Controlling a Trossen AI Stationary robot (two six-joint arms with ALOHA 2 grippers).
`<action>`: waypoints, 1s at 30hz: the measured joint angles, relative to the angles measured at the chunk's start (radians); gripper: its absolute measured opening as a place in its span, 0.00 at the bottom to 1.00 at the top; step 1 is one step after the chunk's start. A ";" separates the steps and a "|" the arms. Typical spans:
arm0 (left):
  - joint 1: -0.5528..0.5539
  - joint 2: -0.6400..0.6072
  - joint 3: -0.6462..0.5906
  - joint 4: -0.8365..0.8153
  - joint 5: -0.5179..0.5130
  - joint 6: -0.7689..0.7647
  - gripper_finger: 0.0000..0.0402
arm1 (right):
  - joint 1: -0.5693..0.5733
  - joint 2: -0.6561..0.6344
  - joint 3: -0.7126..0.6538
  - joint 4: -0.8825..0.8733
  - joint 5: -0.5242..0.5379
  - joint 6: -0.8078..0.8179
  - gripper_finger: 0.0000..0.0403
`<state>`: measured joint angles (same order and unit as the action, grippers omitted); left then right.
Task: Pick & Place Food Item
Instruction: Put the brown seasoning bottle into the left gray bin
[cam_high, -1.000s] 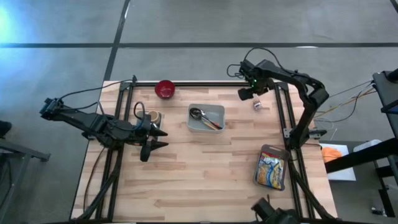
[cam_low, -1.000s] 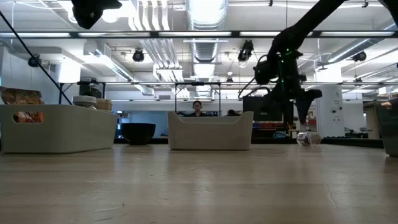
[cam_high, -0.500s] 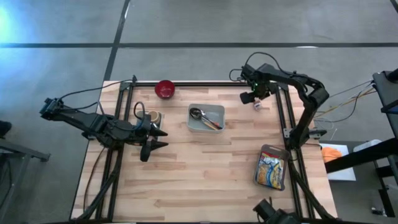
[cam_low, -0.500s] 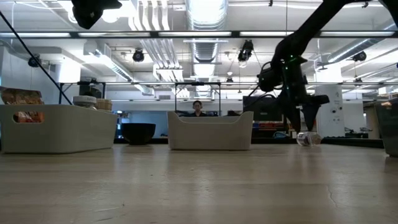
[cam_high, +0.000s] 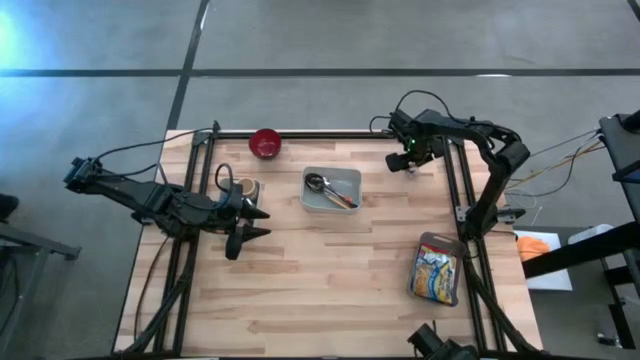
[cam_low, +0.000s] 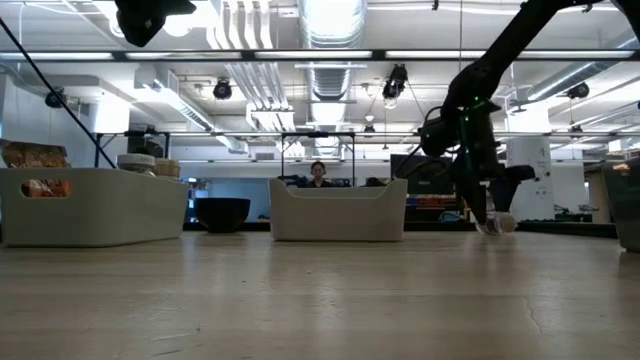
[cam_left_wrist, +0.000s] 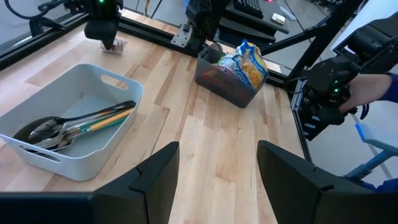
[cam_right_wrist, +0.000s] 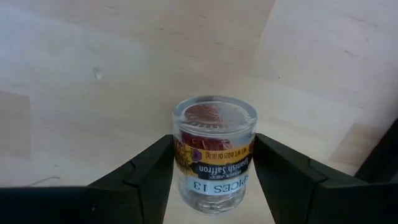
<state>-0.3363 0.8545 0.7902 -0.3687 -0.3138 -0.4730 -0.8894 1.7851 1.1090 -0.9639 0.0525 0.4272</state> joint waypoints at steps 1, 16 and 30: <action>0.000 0.000 0.000 0.000 0.000 0.000 0.55 | 0.000 0.000 -0.002 0.002 0.000 -0.004 0.51; 0.000 0.000 0.000 0.000 0.000 0.000 0.55 | 0.001 0.001 -0.028 0.029 -0.021 0.002 0.51; 0.000 0.000 0.000 0.001 0.000 0.000 0.55 | 0.008 0.006 -0.061 0.109 -0.053 0.011 0.46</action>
<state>-0.3363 0.8544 0.7902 -0.3678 -0.3141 -0.4732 -0.8817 1.7916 1.0480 -0.8550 -0.0005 0.4382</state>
